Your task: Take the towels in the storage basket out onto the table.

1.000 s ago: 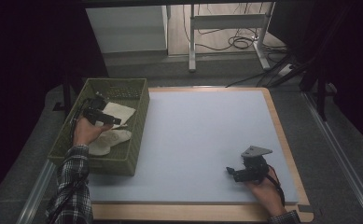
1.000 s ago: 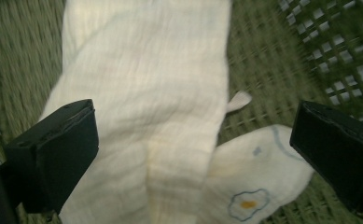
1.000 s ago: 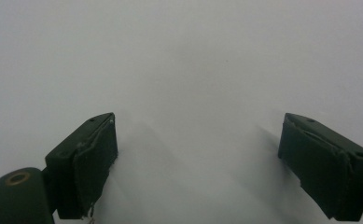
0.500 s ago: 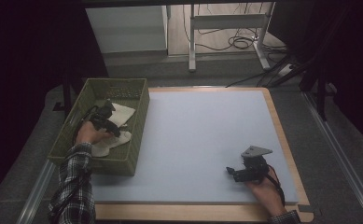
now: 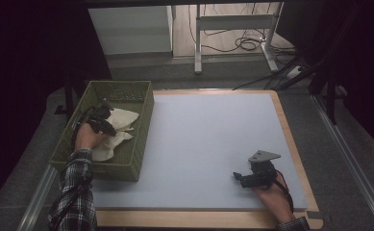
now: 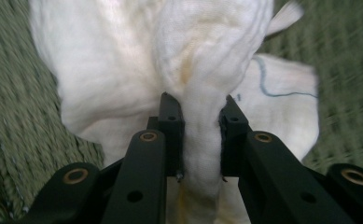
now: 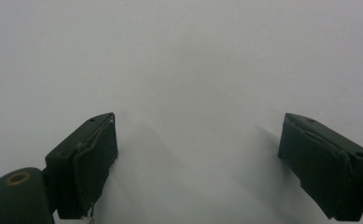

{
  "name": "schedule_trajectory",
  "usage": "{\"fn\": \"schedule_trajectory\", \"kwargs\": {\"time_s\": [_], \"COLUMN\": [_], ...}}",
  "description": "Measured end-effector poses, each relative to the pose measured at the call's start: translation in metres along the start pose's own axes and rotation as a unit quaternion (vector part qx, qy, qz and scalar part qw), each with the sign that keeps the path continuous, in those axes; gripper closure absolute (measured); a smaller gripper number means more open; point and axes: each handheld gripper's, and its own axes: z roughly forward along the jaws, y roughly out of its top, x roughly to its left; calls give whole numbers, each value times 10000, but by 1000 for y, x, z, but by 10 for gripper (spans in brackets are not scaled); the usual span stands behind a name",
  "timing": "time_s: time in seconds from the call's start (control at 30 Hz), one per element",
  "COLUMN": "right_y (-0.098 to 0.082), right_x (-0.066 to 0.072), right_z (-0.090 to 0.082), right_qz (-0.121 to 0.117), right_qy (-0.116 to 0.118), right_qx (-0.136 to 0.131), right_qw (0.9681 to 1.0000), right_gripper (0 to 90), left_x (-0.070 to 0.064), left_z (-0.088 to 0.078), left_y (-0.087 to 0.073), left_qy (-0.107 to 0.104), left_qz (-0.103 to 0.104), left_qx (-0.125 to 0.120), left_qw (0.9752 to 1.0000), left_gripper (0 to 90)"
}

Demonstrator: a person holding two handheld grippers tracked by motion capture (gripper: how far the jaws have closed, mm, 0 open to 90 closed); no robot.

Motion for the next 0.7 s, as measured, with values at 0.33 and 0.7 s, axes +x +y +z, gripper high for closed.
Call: {"fn": "schedule_trajectory", "kwargs": {"time_s": [0.33,0.7], "right_y": [0,0], "right_x": [0,0], "right_z": [0,0], "right_qz": [0,-2], "right_qy": [-2,-4], "right_qx": [2,3], "right_qw": [10000,10000], "right_gripper": [119,120], "left_x": [1,-3], "left_z": [-45,-78], "left_y": [-13,-27], "left_qy": [-291,-449], "left_qz": [65,126], "left_qx": [-1269,-2012], "left_qw": [9915,9784], "left_gripper": [753,745]}}
